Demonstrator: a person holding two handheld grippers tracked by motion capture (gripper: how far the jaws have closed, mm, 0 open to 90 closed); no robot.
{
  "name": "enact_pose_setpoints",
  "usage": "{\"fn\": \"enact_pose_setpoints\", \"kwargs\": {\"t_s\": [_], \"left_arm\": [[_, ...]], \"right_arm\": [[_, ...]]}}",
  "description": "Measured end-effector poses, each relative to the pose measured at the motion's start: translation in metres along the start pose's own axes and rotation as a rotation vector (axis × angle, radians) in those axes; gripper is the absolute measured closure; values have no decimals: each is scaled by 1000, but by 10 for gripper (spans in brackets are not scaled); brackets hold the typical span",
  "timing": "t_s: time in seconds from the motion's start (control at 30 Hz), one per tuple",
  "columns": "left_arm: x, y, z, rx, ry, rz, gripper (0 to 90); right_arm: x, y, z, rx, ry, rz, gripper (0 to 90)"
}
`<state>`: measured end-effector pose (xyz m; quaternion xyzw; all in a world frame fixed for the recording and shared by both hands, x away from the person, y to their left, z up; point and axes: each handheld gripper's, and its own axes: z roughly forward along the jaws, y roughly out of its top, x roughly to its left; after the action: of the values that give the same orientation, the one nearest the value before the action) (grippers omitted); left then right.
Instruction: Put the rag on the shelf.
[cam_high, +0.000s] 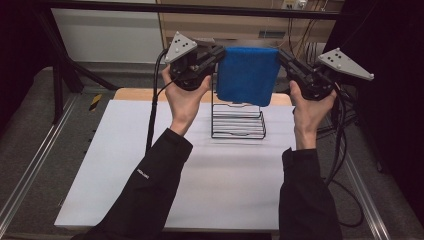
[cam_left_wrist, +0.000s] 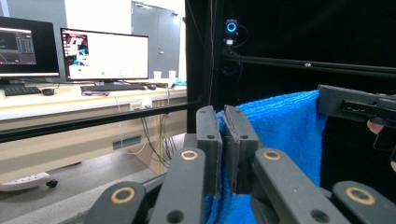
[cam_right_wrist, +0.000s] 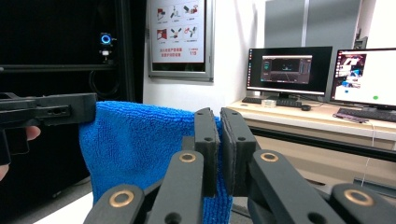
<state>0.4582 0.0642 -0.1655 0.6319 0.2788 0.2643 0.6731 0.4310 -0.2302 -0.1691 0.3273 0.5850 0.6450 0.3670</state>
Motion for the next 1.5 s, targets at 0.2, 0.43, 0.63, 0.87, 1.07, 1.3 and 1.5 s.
{"fn": "enact_pose_setpoints", "kwargs": {"t_s": [0.2,0.43,0.63,0.87,1.07,1.3,1.5], "left_arm": [[3,6,8,-6,15,10,854],[11,14,21,-7,27,-5,854],[16,19,28,-10,31,-14,854],[24,19,37,-13,42,-30,854],[29,18,45,-13,67,-2,854],[36,9,54,-2,76,-5,854],[40,0,59,12,70,3,854]], "right_arm": [[-5,8,8,-6,-10,2,864],[-10,17,18,-4,-19,-11,864],[-16,21,27,-7,-29,-8,864],[-22,23,39,-2,-37,-10,864],[-28,21,49,10,-35,-8,863],[-34,13,60,18,-37,-6,863],[-41,5,66,41,-39,-14,863]]}}
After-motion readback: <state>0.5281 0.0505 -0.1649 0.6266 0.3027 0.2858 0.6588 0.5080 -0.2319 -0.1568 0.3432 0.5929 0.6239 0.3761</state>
